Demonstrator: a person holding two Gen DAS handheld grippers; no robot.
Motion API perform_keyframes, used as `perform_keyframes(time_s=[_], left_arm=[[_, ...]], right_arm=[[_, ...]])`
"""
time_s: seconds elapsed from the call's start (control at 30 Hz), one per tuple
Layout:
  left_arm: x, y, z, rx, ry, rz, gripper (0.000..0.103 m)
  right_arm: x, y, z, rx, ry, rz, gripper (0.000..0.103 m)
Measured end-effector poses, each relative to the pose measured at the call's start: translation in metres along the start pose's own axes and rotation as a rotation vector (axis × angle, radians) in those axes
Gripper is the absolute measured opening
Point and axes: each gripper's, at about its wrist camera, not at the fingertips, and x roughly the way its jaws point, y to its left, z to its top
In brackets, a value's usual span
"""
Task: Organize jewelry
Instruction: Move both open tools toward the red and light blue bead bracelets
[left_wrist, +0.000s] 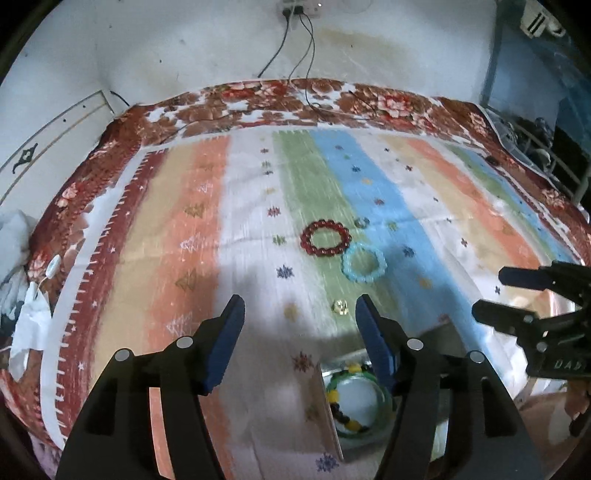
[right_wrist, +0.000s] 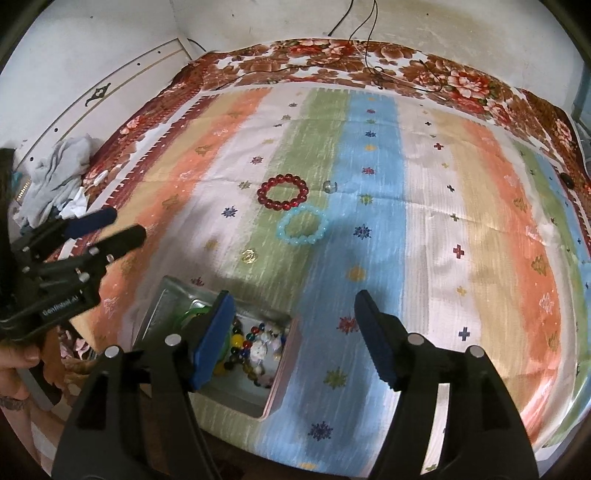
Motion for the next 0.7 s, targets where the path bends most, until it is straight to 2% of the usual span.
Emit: perform_keyframes(time_s=[0.23,0.7], left_arm=[[0.012,0.009,0.007,-0.009,0.038,-0.025,0.065],[0.047,-0.004,0.014,0.061,0.084,0.002,0.065]], right_arm=[[0.013,-0.001,0.009,-0.011,-0.003,-0.005,0.074],[0.03,-0.012,0.027,0.012,-0.012,-0.005,0.078]])
